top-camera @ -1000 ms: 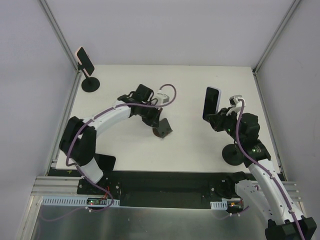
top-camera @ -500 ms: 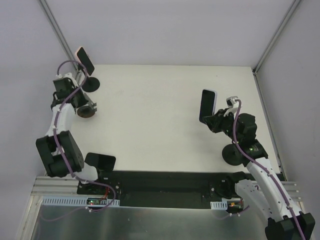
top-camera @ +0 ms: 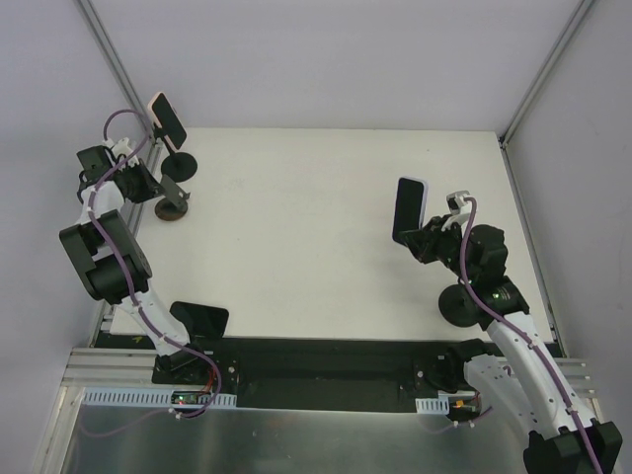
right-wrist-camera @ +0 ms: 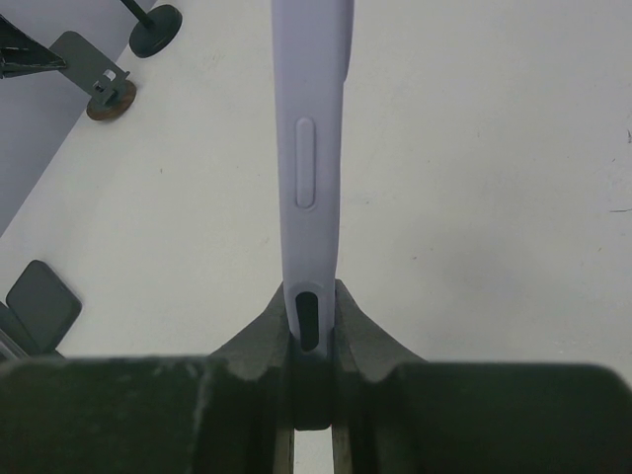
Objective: Place the phone on the phone stand
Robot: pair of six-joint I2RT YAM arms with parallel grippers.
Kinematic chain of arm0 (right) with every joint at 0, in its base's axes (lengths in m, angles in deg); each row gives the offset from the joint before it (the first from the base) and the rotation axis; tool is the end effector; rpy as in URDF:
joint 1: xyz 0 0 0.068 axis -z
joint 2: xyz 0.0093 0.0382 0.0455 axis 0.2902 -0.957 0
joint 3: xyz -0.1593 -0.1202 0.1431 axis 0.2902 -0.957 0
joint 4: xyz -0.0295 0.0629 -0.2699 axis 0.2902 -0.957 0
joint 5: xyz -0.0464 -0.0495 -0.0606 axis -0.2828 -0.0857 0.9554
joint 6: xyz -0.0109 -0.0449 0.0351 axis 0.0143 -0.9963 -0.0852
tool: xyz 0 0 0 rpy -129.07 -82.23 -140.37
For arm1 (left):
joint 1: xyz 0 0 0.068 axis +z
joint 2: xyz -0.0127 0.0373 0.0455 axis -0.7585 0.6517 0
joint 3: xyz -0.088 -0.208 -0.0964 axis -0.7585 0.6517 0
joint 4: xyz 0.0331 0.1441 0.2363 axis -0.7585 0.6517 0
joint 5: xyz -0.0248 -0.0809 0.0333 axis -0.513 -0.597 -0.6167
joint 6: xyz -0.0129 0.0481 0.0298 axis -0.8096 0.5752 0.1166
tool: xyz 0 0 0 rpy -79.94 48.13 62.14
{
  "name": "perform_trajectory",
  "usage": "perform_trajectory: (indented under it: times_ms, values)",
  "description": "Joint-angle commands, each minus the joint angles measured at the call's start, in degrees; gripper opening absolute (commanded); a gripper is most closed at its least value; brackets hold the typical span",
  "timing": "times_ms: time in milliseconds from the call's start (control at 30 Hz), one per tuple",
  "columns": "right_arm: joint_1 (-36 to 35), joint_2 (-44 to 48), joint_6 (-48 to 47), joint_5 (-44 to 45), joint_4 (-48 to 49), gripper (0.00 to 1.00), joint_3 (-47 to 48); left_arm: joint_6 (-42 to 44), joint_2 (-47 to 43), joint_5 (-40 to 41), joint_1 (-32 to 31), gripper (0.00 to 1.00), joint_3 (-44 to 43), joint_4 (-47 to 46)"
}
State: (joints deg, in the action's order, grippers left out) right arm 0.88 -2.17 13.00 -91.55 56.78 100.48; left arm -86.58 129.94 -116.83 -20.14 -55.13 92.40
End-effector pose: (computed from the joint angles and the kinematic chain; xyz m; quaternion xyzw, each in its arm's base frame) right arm 0.2071 0.0729 0.2775 -0.1909 0.7262 0.2229 0.6217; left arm 0.3874 0.1889 0.2078 -0.0878 0.8658 -0.1606 0.4657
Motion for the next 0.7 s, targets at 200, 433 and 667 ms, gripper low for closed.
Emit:
perform_trajectory:
  times_ms: [200,433,667]
  values:
    - [0.1,-0.1,0.3,-1.6,6.8,0.01,2.1,5.8,0.7,-5.3,1.1,0.0,-2.5,-1.2]
    - [0.1,-0.1,-0.2,-1.9,6.3,0.01,2.5,5.8,3.1,-6.3,2.2,0.02,-1.1,-1.6]
    - [0.1,-0.7,-0.3,-1.6,6.2,0.01,2.5,0.9,-1.6,0.6,2.1,0.61,2.2,-5.5]
